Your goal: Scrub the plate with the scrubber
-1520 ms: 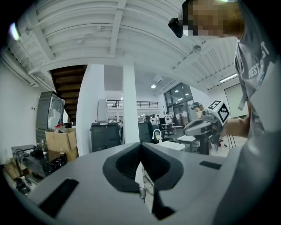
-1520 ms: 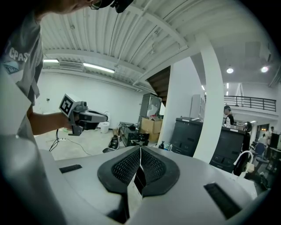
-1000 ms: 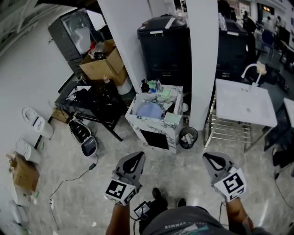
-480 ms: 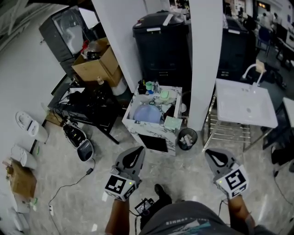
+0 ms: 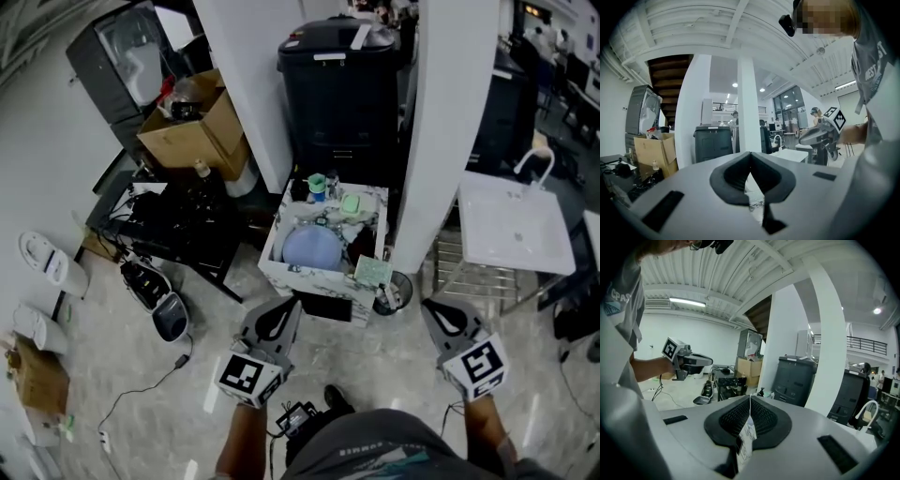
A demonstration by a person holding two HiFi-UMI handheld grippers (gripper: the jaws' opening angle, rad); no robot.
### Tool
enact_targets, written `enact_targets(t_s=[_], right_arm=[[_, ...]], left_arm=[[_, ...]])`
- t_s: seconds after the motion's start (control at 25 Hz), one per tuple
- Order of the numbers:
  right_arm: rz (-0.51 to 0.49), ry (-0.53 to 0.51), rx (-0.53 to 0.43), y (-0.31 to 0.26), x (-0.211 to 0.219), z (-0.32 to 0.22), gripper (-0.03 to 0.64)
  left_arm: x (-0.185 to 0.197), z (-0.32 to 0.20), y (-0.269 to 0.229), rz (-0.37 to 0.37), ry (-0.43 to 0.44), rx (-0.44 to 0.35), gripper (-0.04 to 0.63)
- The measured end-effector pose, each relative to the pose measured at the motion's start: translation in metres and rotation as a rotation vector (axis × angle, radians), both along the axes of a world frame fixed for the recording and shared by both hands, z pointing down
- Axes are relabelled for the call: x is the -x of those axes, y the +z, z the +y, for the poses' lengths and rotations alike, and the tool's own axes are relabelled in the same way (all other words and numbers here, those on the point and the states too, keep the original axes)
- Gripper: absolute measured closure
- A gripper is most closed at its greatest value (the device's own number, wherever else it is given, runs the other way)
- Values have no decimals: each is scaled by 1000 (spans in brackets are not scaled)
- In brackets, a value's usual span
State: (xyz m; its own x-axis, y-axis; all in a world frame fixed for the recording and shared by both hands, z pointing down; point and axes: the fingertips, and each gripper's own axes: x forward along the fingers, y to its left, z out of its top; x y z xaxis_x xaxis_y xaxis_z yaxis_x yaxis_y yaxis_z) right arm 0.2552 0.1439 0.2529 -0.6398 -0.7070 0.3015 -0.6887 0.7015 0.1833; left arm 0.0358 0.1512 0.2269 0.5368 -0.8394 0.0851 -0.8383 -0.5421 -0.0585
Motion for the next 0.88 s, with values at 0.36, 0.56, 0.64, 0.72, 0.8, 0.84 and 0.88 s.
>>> enact_targets(t_s=[0.36,0.56,0.64,0.72,0.8,0.84,0.88], right_arm=[[21,39,-22,-4,56,-52,586],[35,35,-17,-5,69,-68,586],[36,31,-15,-4,70,-77,586],[39,24,-7,0,71,-86,586],[37,16,4,6,72,-101,586],[32,9,7,8,73,-110,586],[27,0,9,9,75,-119,586]], left_arm=[[41,-60,5,19,59,-30,594],[54,-78,-2,41,53,-41,594],[56,-85,0,43,48,-36,594],[58,-92,4,39,40,-27,594],[62,-104,8,23,26,-26,594],[63,-111,10,16,18,-23,594],[64,-117,11,14,9,-14,594]])
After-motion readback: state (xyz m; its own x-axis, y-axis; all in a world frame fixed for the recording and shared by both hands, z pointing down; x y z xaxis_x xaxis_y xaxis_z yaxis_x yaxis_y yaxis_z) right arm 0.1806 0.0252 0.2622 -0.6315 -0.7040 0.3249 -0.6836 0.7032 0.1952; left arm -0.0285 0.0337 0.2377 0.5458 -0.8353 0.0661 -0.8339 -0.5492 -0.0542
